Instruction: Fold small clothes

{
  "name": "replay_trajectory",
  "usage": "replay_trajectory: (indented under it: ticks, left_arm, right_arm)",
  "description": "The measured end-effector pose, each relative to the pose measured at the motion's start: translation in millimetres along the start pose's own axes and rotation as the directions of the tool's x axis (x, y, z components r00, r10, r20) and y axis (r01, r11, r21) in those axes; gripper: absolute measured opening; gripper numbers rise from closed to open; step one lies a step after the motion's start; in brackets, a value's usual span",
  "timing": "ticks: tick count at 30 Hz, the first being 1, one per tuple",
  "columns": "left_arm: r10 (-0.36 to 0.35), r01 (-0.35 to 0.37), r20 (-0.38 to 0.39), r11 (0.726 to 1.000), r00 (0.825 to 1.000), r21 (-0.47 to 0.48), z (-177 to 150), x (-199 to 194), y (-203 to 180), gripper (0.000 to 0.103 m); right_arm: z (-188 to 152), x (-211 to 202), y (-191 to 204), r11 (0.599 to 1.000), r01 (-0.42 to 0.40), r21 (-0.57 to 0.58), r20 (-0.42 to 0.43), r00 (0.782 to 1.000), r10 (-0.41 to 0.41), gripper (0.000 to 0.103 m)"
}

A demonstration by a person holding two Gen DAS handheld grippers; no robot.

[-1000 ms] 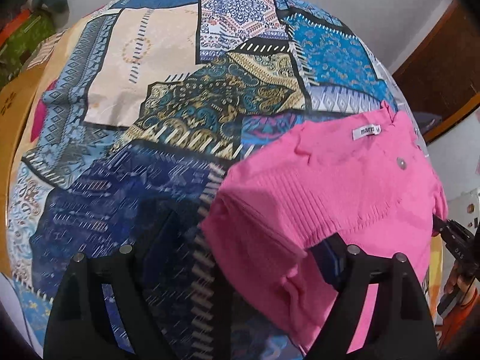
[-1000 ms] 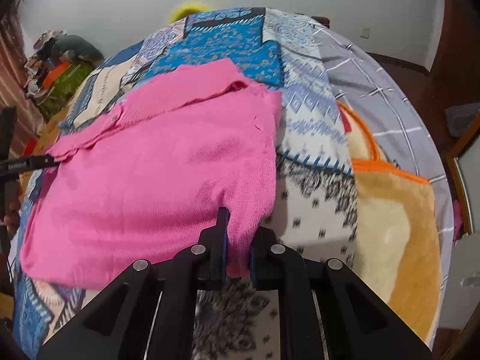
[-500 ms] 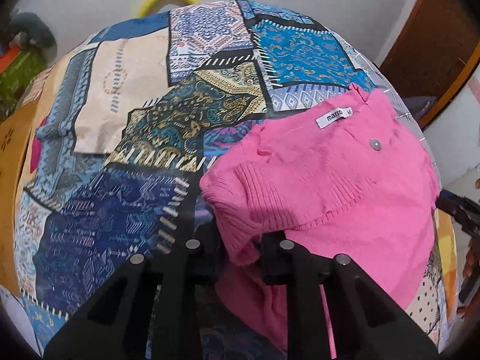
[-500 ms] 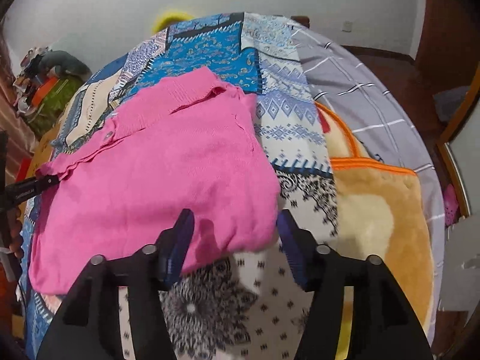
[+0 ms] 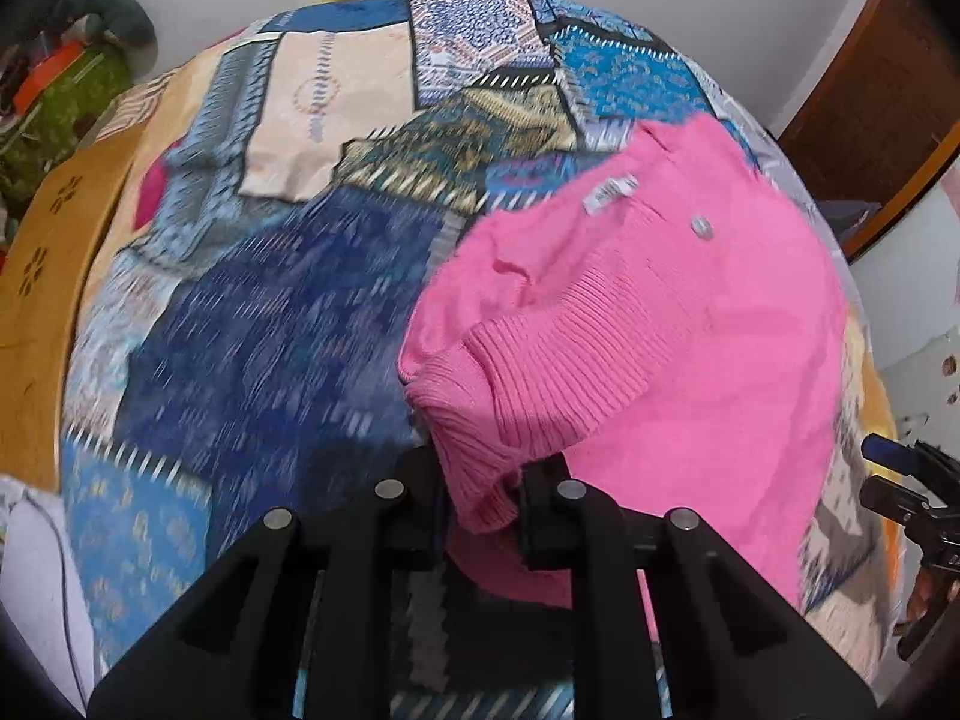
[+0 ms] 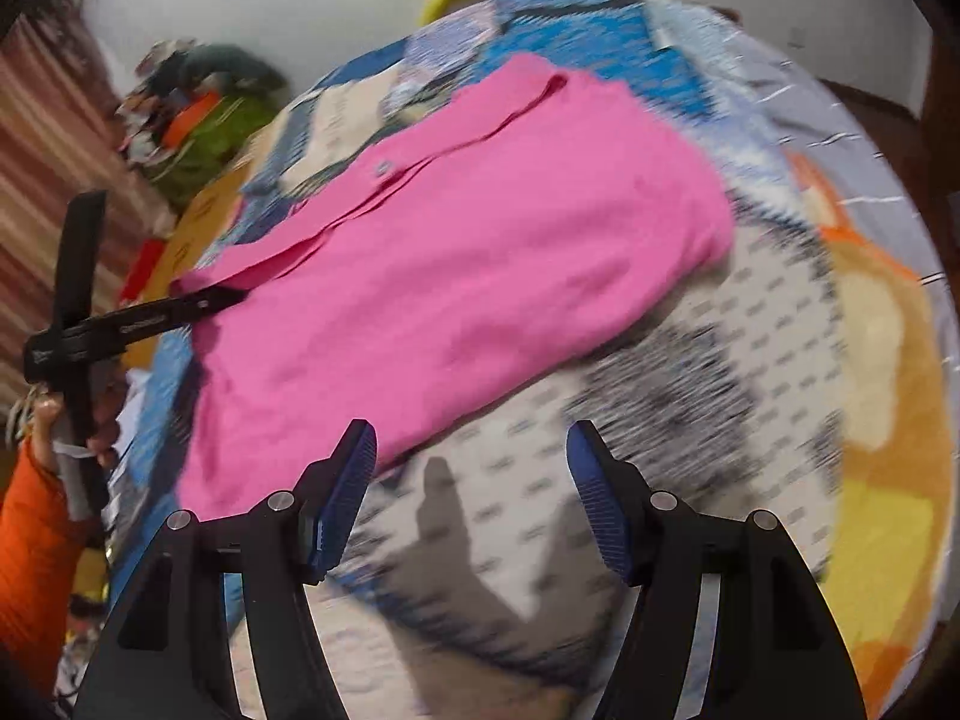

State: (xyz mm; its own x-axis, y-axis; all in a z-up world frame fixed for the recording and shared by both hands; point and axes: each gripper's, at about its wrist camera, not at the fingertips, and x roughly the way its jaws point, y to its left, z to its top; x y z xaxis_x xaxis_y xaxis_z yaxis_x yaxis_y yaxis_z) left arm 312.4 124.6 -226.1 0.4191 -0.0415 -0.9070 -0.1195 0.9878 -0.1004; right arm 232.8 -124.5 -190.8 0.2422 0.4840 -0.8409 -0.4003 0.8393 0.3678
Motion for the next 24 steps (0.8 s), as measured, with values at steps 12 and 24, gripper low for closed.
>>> replay_trajectory:
  ticks: [12, 24]
  left_arm:
    - [-0.091, 0.091, -0.03, 0.996, 0.995, -0.015, -101, -40, 6, 0.017]
    - [-0.108, 0.108, -0.005, 0.994, 0.994, 0.0, -133, -70, -14, 0.018]
  right_arm:
    - [-31, 20, 64, 0.994, -0.081, -0.076, -0.075, 0.994, 0.075, 0.062]
    - [-47, 10, 71, 0.984, -0.057, -0.167, -0.065, 0.997, 0.047, 0.009]
